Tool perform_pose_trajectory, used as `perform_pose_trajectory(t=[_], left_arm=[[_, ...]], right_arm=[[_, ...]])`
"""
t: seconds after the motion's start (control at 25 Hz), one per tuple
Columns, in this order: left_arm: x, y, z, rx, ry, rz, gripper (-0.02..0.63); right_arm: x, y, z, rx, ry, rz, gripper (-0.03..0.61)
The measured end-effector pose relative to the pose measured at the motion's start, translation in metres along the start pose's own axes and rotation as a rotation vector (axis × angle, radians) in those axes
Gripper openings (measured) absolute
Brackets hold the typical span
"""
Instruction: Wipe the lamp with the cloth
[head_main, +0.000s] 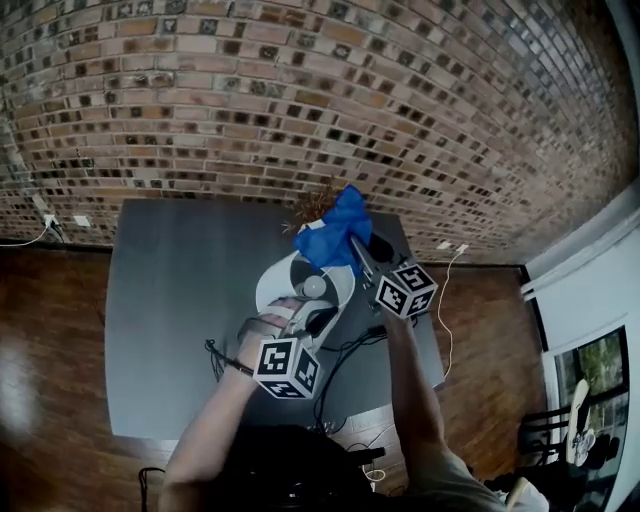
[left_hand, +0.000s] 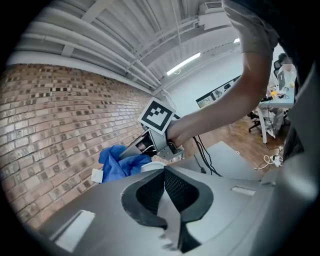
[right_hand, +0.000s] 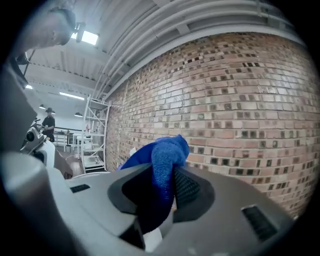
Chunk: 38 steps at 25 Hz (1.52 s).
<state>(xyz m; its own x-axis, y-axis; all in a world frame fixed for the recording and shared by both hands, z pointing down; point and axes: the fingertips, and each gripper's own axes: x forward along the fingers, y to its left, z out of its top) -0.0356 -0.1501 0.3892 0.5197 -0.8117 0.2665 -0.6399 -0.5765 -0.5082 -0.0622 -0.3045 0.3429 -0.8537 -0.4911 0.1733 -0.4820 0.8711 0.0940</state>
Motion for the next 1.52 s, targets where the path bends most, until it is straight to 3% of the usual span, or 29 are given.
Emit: perform_pose_trajectory(t=[0.16, 0.24, 0.44, 0.6, 0.68, 0.8, 0.88, 0.92, 1.0, 1.08, 1.2, 1.28, 1.36, 1.52], left_arm=[[0.002, -0.004, 0.001, -0.008, 0.005, 0.018, 0.001], [0.002, -0.002, 0.002, -0.004, 0.003, 0.025, 0.001], [0.002, -0.007, 0.010, 0.129, 0.107, 0.063, 0.000], [-0.012, -0.017, 0.036, 0.102, 0.036, 0.068, 0.021], [-0.027, -0.011, 0.029, 0.015, -0.031, 0.083, 0.036], [-0.068, 0.038, -0.015, -0.275, -0.156, 0.122, 0.093], [-0.100, 0.089, -0.044, -0.463, -0.234, 0.131, 0.095], [-0.110, 0.106, -0.046, -0.509, -0.246, 0.096, 0.067], [-0.110, 0.113, -0.026, -0.478, -0.226, -0.031, 0.057], [-0.091, 0.096, 0.005, -0.395, -0.185, -0.173, 0.091], [-0.054, 0.064, 0.024, -0.321, -0.079, -0.365, 0.085], [-0.034, 0.042, 0.018, -0.261, 0.029, -0.466, 0.057], [-0.021, 0.023, 0.007, -0.202, 0.110, -0.512, 0.057], [-0.007, 0.012, -0.012, -0.100, 0.180, -0.465, 0.064]], right_arm=[[-0.058, 0.039, -0.007, 0.087, 0.038, 0.030, 0.110], [-0.083, 0.066, -0.004, 0.056, 0.076, 0.084, 0.110], [-0.085, 0.091, 0.077, -0.214, 0.059, 0.173, 0.110], [-0.068, 0.115, 0.116, -0.367, 0.079, 0.196, 0.110], [-0.071, 0.120, 0.118, -0.344, 0.074, 0.178, 0.112], [-0.094, 0.127, 0.104, -0.192, 0.050, 0.139, 0.112], [-0.109, 0.141, 0.075, -0.060, 0.062, 0.128, 0.110], [-0.112, 0.154, 0.053, 0.006, 0.085, 0.126, 0.110], [-0.108, 0.190, 0.003, 0.094, 0.145, 0.126, 0.110], [-0.091, 0.218, -0.032, 0.054, 0.171, 0.085, 0.110], [-0.051, 0.215, -0.049, -0.090, 0.127, -0.099, 0.110], [-0.031, 0.211, -0.077, -0.077, 0.174, -0.190, 0.110], [-0.019, 0.214, -0.124, -0.047, 0.263, -0.210, 0.110], [-0.016, 0.229, -0.207, -0.064, 0.433, -0.143, 0.110]])
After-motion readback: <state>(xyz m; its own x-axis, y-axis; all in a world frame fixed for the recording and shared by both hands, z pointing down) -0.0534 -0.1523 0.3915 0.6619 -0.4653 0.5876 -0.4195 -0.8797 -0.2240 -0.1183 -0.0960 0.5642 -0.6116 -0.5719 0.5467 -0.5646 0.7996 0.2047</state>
